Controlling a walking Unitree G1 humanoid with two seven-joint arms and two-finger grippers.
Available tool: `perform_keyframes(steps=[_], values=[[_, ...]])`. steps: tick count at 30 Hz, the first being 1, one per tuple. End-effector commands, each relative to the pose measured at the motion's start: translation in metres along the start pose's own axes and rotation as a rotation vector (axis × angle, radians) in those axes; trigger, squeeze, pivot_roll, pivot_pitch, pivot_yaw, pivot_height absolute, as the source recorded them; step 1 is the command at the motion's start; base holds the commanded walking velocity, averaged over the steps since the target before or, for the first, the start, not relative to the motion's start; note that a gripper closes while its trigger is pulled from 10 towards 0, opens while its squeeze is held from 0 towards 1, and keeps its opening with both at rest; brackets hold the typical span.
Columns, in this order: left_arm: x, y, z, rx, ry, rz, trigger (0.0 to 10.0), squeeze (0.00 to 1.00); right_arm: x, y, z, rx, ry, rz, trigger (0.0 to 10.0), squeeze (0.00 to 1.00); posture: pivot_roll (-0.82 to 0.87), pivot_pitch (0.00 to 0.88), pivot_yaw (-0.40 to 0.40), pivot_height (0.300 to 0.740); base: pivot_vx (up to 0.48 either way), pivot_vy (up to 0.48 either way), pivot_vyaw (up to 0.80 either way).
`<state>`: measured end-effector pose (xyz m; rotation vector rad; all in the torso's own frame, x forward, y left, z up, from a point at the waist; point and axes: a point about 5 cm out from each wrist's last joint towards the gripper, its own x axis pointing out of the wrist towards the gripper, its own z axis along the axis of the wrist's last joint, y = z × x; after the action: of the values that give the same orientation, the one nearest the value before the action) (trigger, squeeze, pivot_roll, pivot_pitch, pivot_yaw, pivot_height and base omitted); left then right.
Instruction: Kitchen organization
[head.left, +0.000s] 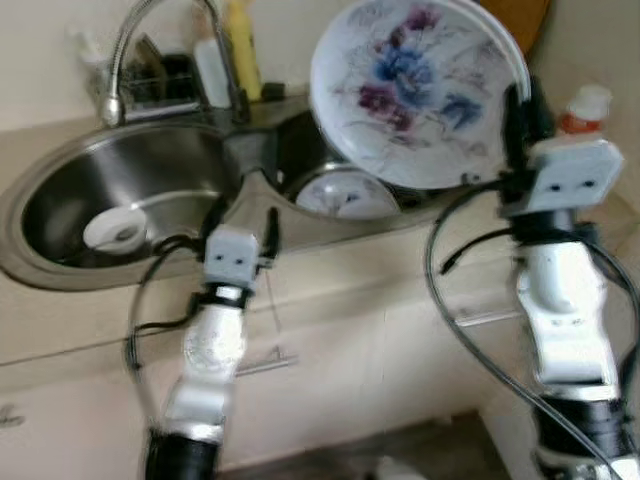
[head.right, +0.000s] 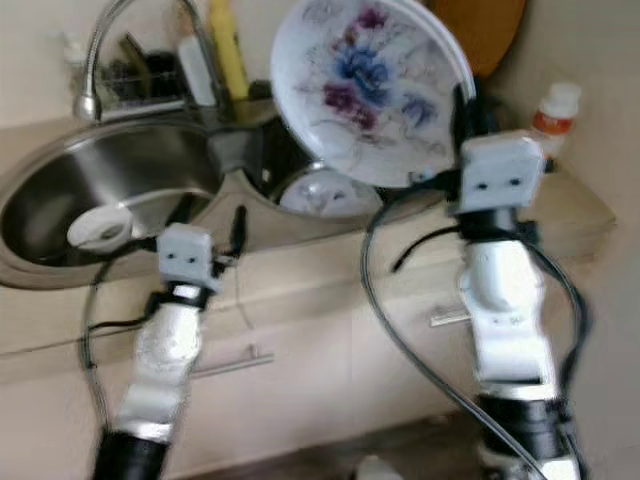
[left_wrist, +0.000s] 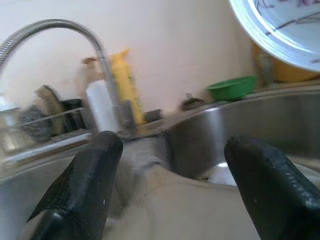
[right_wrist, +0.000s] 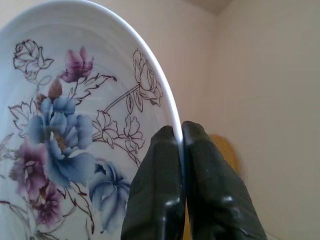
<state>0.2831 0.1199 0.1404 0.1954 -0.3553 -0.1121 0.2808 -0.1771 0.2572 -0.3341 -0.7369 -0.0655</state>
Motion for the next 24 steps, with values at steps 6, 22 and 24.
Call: perform_keyframes(steps=[6,22,24], values=[[-0.004,0.010,-0.003,0.014,0.007,0.031,10.0,0.00,0.003,0.011,0.002,-0.010,0.008,0.025,0.0,0.00,-0.17,0.000,0.037,0.740,0.000,0.000,0.67],[-0.002,0.010,-0.002,0.023,0.000,0.033,10.0,0.00,0.013,-0.017,-0.081,-0.077,0.536,-0.131,4.5,0.00,-0.16,0.000,0.028,0.740,0.000,0.000,0.00],[-0.002,0.011,-0.002,0.025,0.000,0.035,10.0,0.00,0.010,-0.018,-0.088,-0.073,0.583,-0.135,7.2,0.00,-0.16,0.000,0.028,0.740,0.000,0.000,0.00]])
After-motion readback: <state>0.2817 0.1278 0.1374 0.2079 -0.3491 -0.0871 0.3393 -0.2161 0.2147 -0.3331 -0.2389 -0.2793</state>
